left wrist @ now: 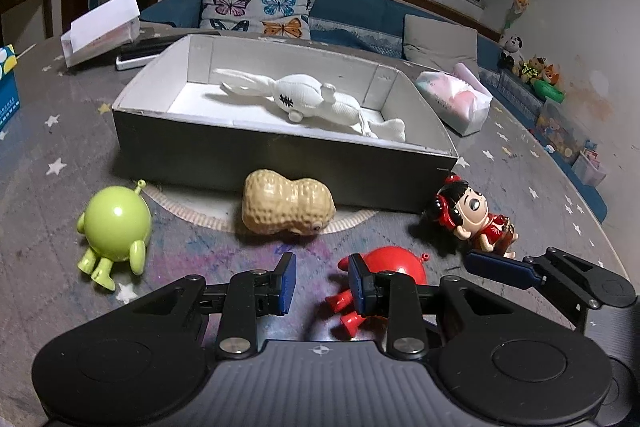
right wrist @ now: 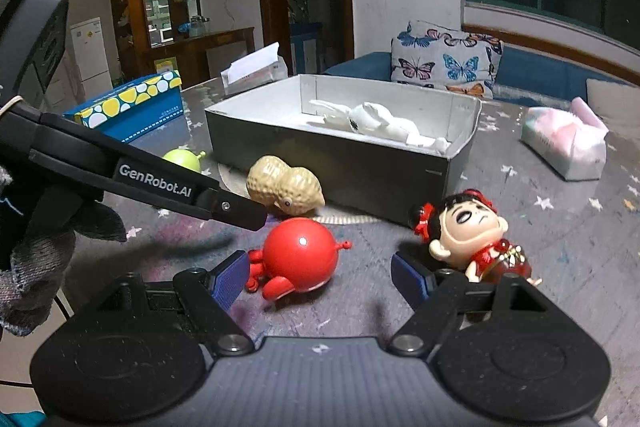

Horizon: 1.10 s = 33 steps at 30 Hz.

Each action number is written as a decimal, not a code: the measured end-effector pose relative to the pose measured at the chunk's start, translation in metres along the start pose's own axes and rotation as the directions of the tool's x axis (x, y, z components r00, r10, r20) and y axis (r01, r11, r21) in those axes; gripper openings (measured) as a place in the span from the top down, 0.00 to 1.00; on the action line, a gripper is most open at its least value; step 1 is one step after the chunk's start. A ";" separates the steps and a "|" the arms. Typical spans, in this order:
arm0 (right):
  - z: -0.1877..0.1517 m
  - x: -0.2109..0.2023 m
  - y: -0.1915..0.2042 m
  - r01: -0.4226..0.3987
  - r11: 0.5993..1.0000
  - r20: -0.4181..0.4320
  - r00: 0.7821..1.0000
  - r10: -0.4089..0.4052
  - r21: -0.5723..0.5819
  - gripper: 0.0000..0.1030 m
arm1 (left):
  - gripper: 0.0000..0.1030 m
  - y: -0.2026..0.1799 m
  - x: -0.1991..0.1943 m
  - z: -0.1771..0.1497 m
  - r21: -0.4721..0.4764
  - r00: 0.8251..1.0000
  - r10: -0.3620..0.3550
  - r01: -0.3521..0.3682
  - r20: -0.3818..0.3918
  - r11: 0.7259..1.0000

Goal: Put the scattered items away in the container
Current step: 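Withdraw the left gripper from the box toward the red round toy, then close the left gripper on the red round toy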

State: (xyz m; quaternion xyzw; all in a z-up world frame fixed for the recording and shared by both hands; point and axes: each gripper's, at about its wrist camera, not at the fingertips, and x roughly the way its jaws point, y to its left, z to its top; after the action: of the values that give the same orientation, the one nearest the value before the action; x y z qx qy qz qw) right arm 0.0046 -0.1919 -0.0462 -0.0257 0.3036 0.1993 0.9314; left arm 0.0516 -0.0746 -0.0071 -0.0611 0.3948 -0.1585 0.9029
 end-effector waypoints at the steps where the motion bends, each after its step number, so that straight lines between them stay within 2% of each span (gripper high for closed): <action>1: 0.000 0.001 -0.001 0.001 1.000 -0.003 1.000 -0.001 0.007 0.23 | 0.70 0.000 0.001 0.000 -0.002 1.000 0.000 0.000 -0.004 1.000; 20: -0.004 0.013 -0.002 -0.020 0.999 -0.026 0.999 0.021 0.044 0.27 | 0.70 0.003 0.006 -0.002 -0.032 0.999 -0.030 0.029 -0.033 0.999; 33: -0.004 0.019 -0.001 -0.048 0.997 -0.031 0.998 0.050 0.065 0.43 | 0.70 0.003 0.010 -0.002 -0.033 0.998 -0.039 0.037 -0.050 0.999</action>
State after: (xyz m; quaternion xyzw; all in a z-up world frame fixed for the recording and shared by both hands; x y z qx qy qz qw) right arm 0.0163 -0.1864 -0.0608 0.0084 0.3255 0.2116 0.9215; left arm 0.0572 -0.0748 -0.0164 -0.0788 0.4188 -0.1708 0.8884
